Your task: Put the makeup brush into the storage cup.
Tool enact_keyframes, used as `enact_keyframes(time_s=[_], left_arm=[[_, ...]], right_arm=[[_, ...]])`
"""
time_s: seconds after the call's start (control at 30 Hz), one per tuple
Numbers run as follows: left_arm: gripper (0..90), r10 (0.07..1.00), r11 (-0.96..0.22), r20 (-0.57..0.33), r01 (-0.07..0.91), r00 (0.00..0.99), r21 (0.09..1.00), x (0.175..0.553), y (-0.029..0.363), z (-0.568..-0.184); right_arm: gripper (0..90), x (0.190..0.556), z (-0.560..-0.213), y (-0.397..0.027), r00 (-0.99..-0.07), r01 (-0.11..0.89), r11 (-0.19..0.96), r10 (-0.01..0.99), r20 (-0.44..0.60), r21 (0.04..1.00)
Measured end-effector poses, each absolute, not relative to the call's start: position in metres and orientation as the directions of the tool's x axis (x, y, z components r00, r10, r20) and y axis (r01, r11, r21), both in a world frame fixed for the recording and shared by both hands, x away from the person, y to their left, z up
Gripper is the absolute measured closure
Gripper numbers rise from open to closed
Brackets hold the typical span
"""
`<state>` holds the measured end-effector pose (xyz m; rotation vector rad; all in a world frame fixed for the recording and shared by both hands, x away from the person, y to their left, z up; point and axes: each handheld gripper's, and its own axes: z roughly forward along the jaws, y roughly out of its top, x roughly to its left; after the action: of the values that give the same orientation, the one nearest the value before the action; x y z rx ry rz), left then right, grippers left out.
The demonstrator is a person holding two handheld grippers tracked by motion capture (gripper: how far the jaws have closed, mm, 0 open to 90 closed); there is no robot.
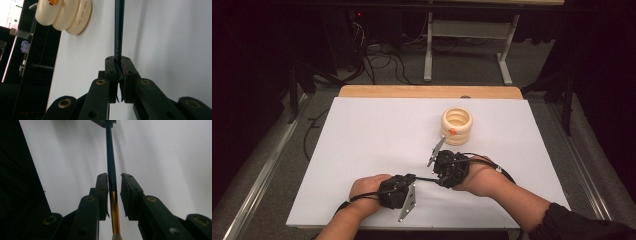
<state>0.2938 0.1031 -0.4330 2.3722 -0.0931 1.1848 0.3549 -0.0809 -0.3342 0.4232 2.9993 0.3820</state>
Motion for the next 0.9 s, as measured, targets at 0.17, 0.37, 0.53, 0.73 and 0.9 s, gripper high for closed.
enact_keyframes(time_s=[0.17, 0.37, 0.53, 0.73, 0.9], left_arm=[[86.0, 0.152, -0.881, 0.768, -0.267, 0.623, 0.391, 0.2939, 0.1033, -0.4326], [86.0, 0.159, -0.881, 0.765, -0.259, 0.624, 0.395, 0.2943, 0.1035, -0.4327], [86.0, 0.162, -0.883, 0.764, -0.254, 0.624, 0.395, 0.2947, 0.1041, -0.4321], [86.0, 0.16, -0.887, 0.764, -0.248, 0.626, 0.389, 0.2957, 0.1046, -0.4313], [86.0, 0.168, -0.889, 0.761, -0.237, 0.627, 0.392, 0.2969, 0.1056, -0.4309]], right_arm=[[71.6, 0.3551, -0.334, -0.0806, -0.957, 0.264, 0.929, 0.285, -0.047, 0.258], [65.9, 0.3555, -0.3335, -0.0814, -0.953, 0.277, 0.924, 0.299, -0.044, 0.263], [58.8, 0.3565, -0.3317, -0.0828, -0.952, 0.279, 0.923, 0.303, -0.051, 0.265], [48.7, 0.358, -0.3286, -0.0856, -0.946, 0.295, 0.915, 0.321, -0.054, 0.274], [40.3, 0.3596, -0.3254, -0.0901, -0.943, 0.286, 0.914, 0.321, -0.084, 0.288]])
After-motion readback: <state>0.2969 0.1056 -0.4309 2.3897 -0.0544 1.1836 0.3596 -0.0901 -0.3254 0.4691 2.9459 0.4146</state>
